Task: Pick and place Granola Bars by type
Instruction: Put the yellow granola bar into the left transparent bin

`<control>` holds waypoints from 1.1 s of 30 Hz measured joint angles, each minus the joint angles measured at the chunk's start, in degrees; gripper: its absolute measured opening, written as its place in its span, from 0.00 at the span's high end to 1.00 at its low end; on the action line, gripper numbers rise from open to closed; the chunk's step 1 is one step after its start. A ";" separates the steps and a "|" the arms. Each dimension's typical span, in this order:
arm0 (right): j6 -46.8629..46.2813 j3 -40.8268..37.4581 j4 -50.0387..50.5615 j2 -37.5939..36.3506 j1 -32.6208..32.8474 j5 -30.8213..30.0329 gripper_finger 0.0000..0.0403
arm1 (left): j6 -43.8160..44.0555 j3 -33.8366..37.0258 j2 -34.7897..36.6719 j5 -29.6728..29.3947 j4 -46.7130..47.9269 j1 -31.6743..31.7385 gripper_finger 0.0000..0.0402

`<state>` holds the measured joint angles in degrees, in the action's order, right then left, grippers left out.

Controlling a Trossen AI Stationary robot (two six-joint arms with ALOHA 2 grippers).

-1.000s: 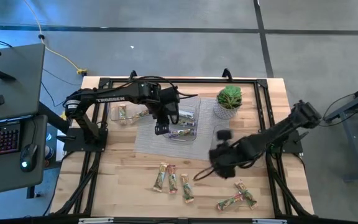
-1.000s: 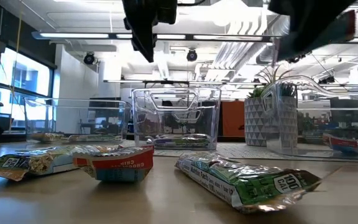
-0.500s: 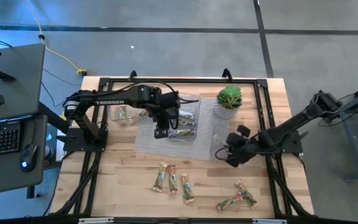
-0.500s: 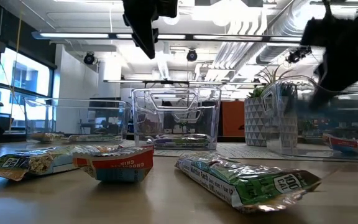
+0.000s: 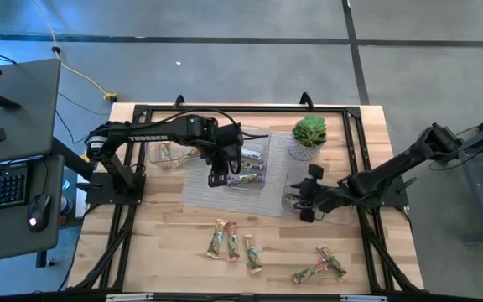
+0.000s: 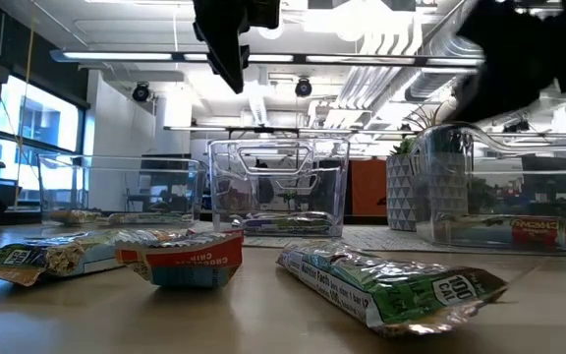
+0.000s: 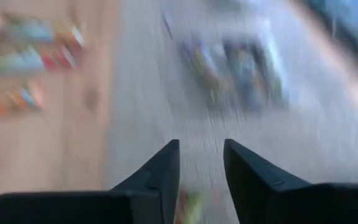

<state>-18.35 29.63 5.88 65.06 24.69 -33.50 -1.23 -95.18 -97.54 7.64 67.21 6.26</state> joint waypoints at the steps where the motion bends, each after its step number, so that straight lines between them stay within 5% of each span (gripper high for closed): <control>1: 2.40 2.07 0.05 -0.02 0.02 -0.40 0.72 | 0.00 -0.02 0.10 0.07 0.76 0.00 0.63; 9: 20.20 14.94 -1.18 3.43 0.02 6.45 0.68 | 1.75 -0.04 6.30 2.35 6.30 -1.23 0.63; 18: 26.21 17.37 -19.90 23.76 -0.24 22.76 0.68 | 3.27 -0.04 16.54 -1.66 6.41 -3.06 0.63; 33: 39.62 33.53 -8.33 45.22 -0.36 38.64 0.68 | 9.35 0.00 19.06 -4.95 10.70 -6.41 0.63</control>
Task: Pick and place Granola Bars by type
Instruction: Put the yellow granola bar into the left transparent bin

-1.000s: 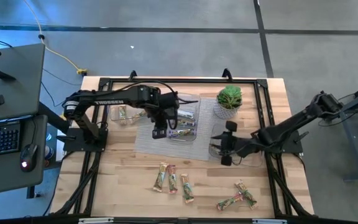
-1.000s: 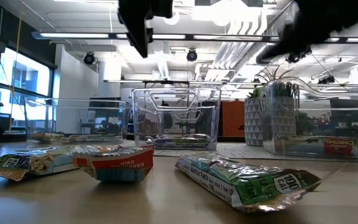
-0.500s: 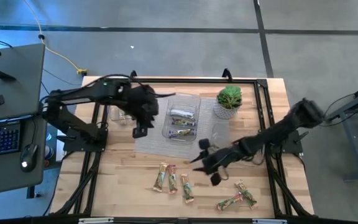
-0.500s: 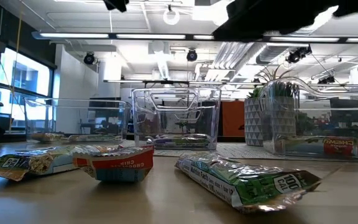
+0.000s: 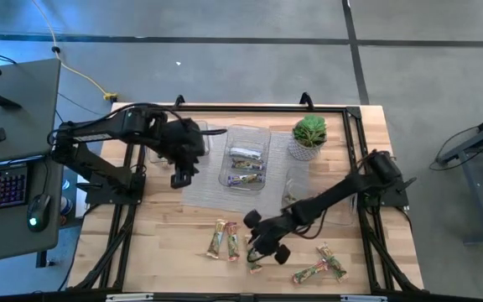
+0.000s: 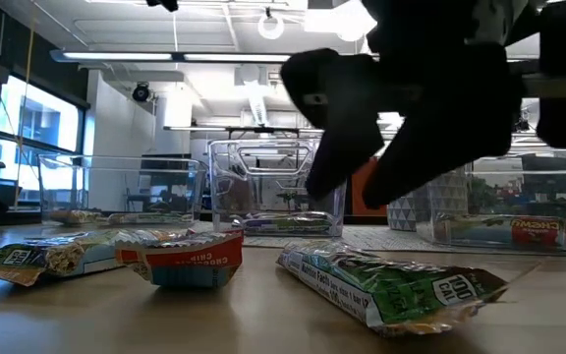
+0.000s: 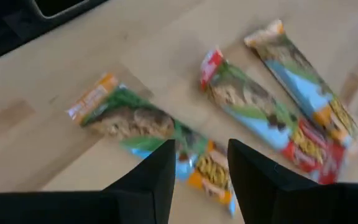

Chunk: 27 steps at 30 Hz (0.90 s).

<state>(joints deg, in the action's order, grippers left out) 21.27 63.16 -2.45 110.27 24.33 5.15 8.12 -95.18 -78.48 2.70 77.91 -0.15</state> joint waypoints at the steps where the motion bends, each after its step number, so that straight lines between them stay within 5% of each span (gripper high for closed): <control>1: 0.99 0.45 -0.27 0.55 -0.02 0.72 0.68 | 0.31 0.00 0.00 -0.09 -0.01 -0.38 0.63; 19: 12.95 0.69 -4.12 5.65 0.22 -0.09 0.69 | 1.73 0.00 0.00 -0.31 0.23 -7.18 0.63; 27: 5.82 0.63 -6.04 5.82 0.11 -0.33 0.87 | 2.47 0.00 -0.02 -0.65 0.24 -7.01 0.63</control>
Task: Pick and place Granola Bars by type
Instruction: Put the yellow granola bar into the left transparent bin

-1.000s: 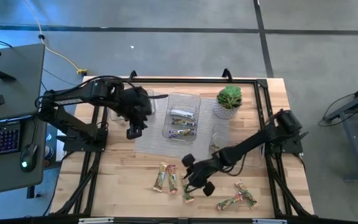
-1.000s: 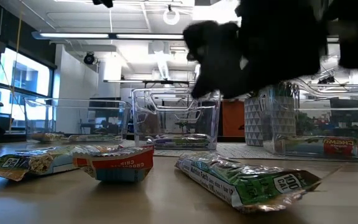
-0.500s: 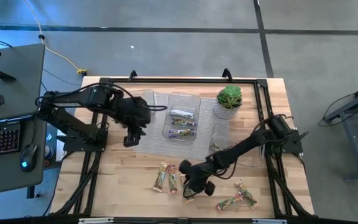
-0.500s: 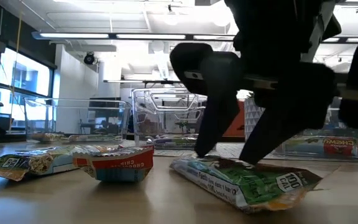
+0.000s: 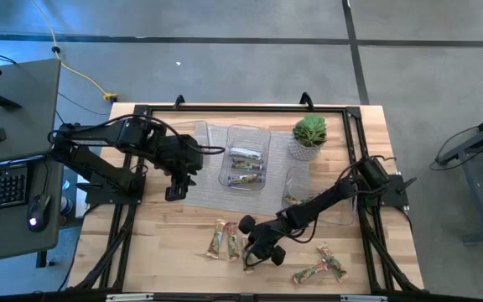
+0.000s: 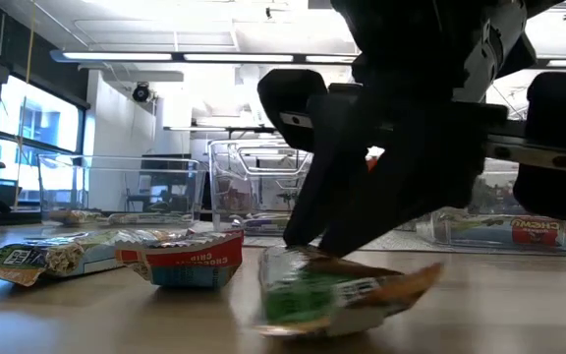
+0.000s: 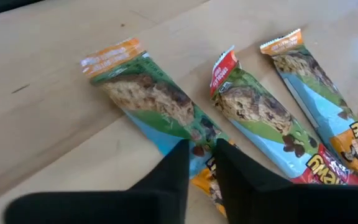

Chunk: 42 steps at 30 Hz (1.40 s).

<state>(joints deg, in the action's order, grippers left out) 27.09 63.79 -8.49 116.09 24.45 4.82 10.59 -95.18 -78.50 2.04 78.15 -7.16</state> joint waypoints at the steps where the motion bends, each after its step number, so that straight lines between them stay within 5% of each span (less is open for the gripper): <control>1: 0.00 0.00 -0.02 -0.02 0.02 0.00 0.90 | 0.00 0.00 0.00 0.00 0.00 -0.01 0.63; 5: -0.12 0.00 -0.39 -0.04 0.04 -0.39 0.99 | 0.02 0.00 0.00 -0.08 0.00 -0.02 0.63; 29: -1.69 0.65 -0.53 -7.12 -1.02 -7.89 1.00 | 7.93 0.07 0.79 1.27 4.76 -0.02 0.63; 42: -2.11 0.53 4.98 -4.68 -1.22 -7.30 0.77 | 11.76 0.04 1.09 1.40 4.38 -0.02 0.63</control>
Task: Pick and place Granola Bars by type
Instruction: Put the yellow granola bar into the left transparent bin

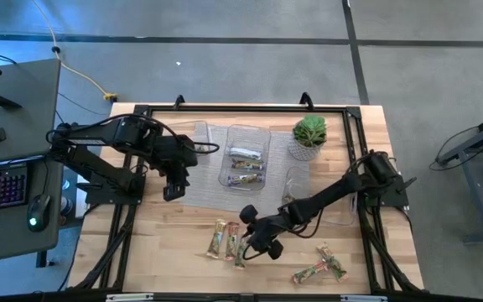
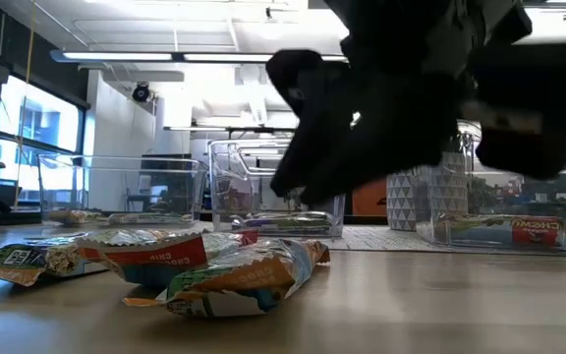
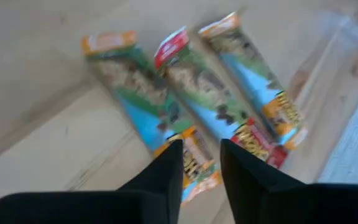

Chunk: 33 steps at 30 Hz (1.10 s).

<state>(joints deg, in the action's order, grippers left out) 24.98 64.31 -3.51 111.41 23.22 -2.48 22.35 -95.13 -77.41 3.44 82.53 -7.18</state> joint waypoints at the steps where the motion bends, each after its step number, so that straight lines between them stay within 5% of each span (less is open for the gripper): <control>1: 0.56 0.00 -0.32 0.31 0.00 0.28 0.75 | 0.40 0.00 -0.02 0.00 -0.11 0.00 0.63; 21: 0.95 0.17 -6.91 6.26 -4.26 10.42 0.67 | 3.06 0.00 -0.02 0.00 -0.08 0.00 0.63; 33: -13.65 0.28 -2.72 5.76 -0.07 4.76 0.68 | 1.50 0.00 -0.02 0.00 0.12 0.00 0.63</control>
<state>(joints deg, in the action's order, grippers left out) 11.33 64.60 -6.23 117.17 23.15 2.28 23.84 -95.13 -77.43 3.44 82.65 -7.18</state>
